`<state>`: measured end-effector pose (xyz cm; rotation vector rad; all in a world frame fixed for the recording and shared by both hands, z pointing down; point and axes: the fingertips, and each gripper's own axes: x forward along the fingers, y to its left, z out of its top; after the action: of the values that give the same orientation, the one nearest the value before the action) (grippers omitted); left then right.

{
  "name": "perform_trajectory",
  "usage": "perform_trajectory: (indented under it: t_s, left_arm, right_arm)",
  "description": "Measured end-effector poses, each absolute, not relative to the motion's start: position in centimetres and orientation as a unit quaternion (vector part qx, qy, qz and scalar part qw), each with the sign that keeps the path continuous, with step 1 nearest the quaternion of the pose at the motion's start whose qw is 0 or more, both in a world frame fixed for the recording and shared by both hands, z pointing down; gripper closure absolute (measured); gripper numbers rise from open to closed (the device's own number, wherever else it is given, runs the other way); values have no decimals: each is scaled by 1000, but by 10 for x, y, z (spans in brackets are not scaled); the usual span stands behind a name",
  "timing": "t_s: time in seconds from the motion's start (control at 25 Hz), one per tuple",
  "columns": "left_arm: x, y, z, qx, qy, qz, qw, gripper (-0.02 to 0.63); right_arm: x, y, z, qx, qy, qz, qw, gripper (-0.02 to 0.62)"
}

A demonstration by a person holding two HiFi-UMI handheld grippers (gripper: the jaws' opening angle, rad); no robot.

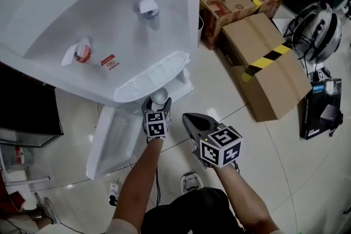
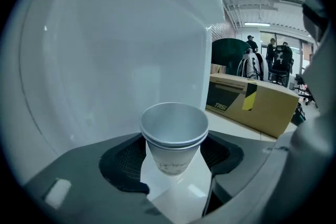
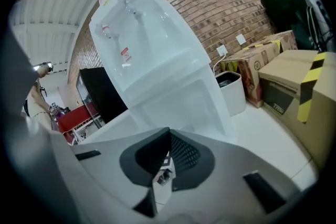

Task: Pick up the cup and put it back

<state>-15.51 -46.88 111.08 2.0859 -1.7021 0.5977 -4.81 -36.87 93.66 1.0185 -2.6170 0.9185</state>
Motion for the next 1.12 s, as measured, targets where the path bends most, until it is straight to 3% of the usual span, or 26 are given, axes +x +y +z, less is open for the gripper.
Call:
perform_trajectory:
  t_s: [0.72,0.92,1.04,1.12]
  left_arm:
    - [-163,-537,1158,732,-618,218,184,268]
    - [-163,-522,1159,729,-621,203,204,147]
    - [-164,-488,1140,721,-629,176,232,146]
    - [-158,-455,1110,728,-620,150,252,198]
  right_arm:
    - [-40,-366,987,350,-868,342,85,583]
    - [-29,-360,987,357,-863,346,85,583]
    - [-20,-356,975,366,-855,358,85,583]
    - [-16,-349,957,368,-851,365,86,583]
